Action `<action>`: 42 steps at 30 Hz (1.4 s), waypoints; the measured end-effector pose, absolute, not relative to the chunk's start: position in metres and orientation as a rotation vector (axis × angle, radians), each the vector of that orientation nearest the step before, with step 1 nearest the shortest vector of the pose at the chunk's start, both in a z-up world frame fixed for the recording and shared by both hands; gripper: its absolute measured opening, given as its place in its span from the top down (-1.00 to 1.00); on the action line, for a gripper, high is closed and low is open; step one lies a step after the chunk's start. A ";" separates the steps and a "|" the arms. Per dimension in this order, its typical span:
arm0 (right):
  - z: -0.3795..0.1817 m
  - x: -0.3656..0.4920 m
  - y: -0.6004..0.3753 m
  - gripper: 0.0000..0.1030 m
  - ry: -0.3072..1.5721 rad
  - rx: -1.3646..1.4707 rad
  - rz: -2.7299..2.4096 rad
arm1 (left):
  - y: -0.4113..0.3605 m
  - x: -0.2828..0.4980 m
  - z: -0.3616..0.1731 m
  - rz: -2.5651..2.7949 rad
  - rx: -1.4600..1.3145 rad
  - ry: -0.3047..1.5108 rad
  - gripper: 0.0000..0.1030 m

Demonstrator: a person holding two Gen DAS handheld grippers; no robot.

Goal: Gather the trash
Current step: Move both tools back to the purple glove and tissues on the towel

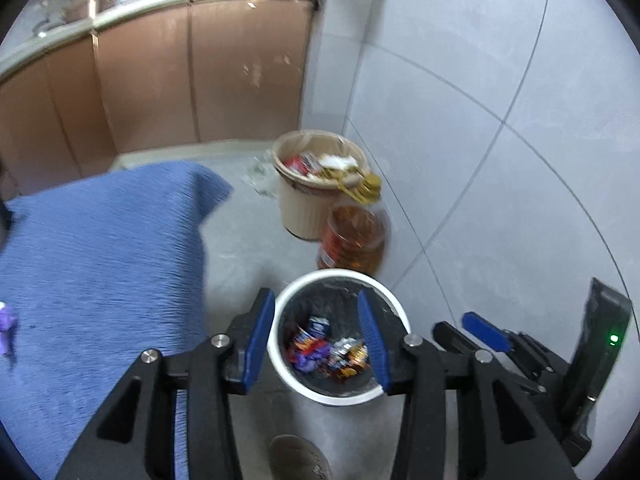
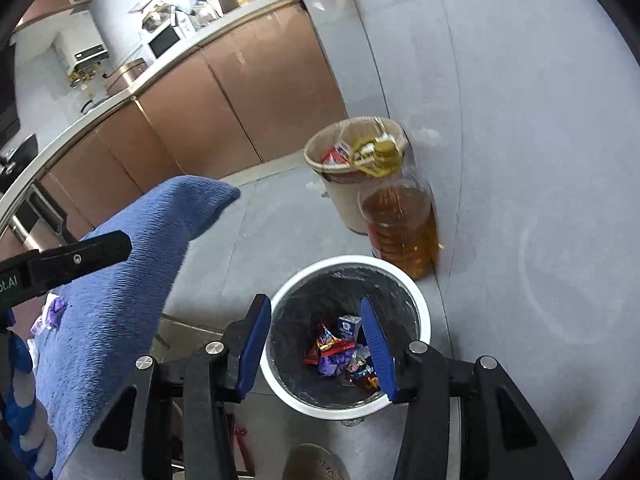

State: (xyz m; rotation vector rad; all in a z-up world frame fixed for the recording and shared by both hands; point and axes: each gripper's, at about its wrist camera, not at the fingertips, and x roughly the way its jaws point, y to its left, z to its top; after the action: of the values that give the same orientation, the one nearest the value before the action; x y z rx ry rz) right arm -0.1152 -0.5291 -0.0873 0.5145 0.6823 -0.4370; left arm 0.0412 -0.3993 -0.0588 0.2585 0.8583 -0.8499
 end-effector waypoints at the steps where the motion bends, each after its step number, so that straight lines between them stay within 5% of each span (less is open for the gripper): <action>1: -0.083 -0.115 -0.525 0.14 0.675 0.501 -0.435 | -0.393 0.040 -0.054 -0.838 0.253 0.840 0.19; 16: 0.019 -0.134 -0.451 -0.03 0.474 0.316 -0.368 | -0.284 0.002 0.028 -0.629 0.194 0.542 0.18; 23: 0.055 -0.146 -0.416 -0.10 0.407 0.258 -0.337 | -0.235 -0.024 0.055 -0.565 0.190 0.428 0.02; 42: 0.111 -0.155 -0.333 -0.16 0.349 0.112 -0.247 | -0.101 -0.058 0.075 -0.426 0.095 0.323 0.01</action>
State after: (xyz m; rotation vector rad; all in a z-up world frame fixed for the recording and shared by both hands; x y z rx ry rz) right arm -0.1553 -0.3331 0.1107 0.1116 0.3491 -0.2472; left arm -0.0583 -0.1014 0.0749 0.0954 0.3230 -0.4261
